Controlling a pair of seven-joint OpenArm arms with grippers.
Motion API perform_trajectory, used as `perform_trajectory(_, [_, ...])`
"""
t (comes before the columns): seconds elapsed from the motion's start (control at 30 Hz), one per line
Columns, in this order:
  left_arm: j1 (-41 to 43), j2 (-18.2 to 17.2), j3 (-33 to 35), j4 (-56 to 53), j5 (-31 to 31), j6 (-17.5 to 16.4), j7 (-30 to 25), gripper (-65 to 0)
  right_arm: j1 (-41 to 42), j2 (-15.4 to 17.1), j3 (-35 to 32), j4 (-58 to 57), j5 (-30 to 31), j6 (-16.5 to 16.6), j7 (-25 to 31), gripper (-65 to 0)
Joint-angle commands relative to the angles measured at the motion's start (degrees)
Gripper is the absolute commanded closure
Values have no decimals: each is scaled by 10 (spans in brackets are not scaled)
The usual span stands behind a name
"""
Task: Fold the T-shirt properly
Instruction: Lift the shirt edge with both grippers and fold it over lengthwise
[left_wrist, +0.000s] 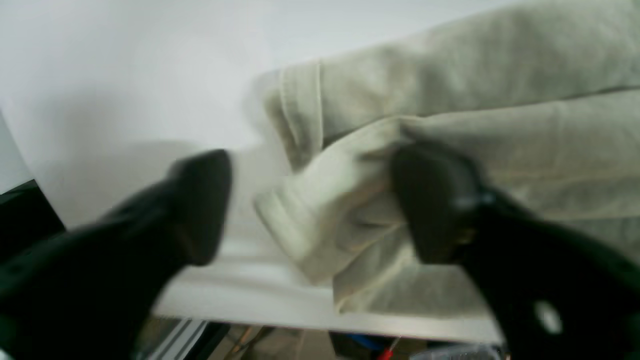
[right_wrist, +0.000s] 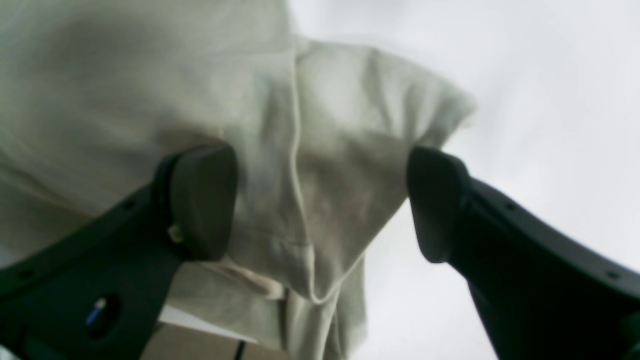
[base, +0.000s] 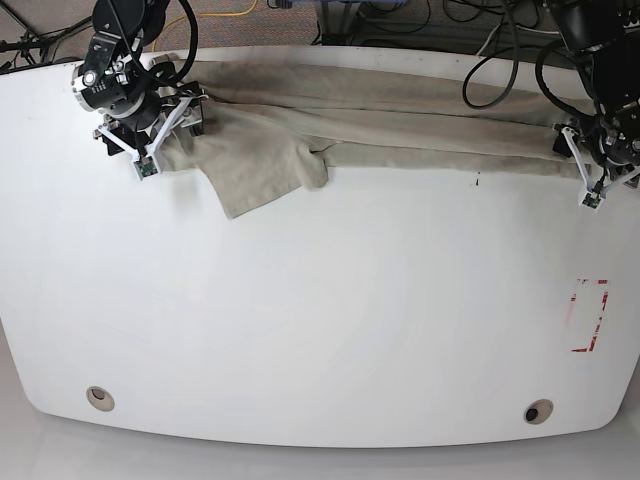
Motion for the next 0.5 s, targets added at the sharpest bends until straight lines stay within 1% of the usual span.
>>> perform_trajectory(0.0, [-17,-11,-3,39,-2,3,25,-528,10,-1,23,17,33,19,24,-487])
perform_trajectory(0.13, [-39,-9,-3,92,-15,3,65,-514,20,0,55,17,87,19,26,-461])
perform_trajectory(0.27, [-53,-9,-6,131,-56,3,111,-512,22,1,60,17,144,19,26,-434])
perform_trajectory(0.37, [-52,-8,-7,147,-85,3,124,-510,20,1,57,15,174,19,25,-409])
perform_trajectory(0.47, [-39,5,-8,157,-99,3,127,-490,13,0,32,8,186,19,25,-349])
